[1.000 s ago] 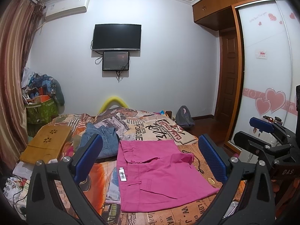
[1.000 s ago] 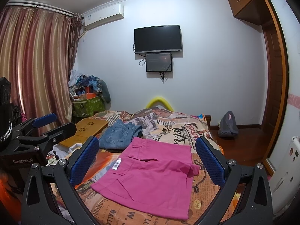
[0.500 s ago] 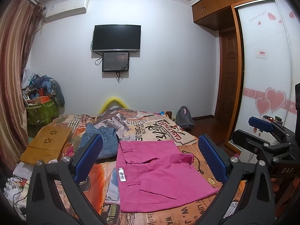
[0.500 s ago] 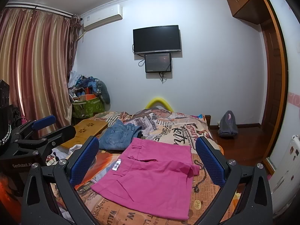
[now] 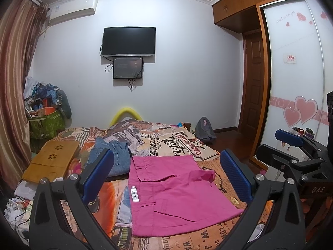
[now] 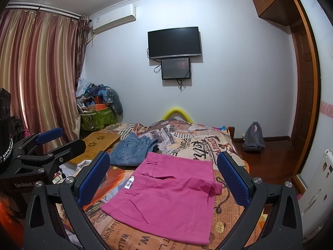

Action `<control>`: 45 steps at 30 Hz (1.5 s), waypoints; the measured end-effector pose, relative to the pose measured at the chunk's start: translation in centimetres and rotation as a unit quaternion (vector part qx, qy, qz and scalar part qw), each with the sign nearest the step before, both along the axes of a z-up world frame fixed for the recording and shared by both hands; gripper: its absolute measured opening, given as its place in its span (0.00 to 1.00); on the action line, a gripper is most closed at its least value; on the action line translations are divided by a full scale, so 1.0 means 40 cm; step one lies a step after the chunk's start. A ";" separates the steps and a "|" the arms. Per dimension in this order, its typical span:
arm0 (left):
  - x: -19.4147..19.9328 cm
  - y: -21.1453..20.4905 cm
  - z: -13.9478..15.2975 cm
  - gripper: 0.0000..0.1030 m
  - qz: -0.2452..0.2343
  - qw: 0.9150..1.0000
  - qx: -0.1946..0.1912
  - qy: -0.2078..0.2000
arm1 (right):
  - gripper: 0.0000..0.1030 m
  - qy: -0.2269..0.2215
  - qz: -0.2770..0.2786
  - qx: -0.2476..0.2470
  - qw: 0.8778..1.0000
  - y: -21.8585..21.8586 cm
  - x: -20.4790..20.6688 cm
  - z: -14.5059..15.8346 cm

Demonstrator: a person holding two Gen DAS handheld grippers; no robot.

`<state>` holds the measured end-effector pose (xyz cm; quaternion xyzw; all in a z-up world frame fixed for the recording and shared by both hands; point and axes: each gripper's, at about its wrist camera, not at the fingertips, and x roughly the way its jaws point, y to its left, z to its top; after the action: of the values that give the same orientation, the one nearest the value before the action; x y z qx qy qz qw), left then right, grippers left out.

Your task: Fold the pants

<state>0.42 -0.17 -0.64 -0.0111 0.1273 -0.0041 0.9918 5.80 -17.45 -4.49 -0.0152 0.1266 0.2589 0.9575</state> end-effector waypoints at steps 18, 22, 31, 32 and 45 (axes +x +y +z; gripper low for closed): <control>0.026 -0.006 -0.015 1.00 0.000 1.000 -0.001 0.010 | 1.00 0.010 -0.009 0.002 1.000 -0.015 0.015 -0.017; 0.047 -0.010 -0.022 1.00 0.001 1.000 0.003 0.014 | 1.00 0.015 -0.012 0.001 1.000 -0.022 0.028 -0.026; 0.163 0.023 -0.046 1.00 0.017 0.999 0.023 0.039 | 0.99 0.042 -0.036 -0.010 0.998 -0.059 0.110 -0.067; 0.179 0.029 -0.048 1.00 0.017 0.999 0.023 0.043 | 0.99 0.049 -0.038 -0.010 0.998 -0.067 0.126 -0.075; 0.451 0.124 -0.079 1.00 0.038 0.991 0.046 0.117 | 0.99 0.113 -0.087 -0.026 0.989 -0.158 0.317 -0.138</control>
<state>18.44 4.78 -3.80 0.0296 0.2420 0.0409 0.9690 18.47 -23.77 -10.00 0.0005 0.2416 0.1714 0.9551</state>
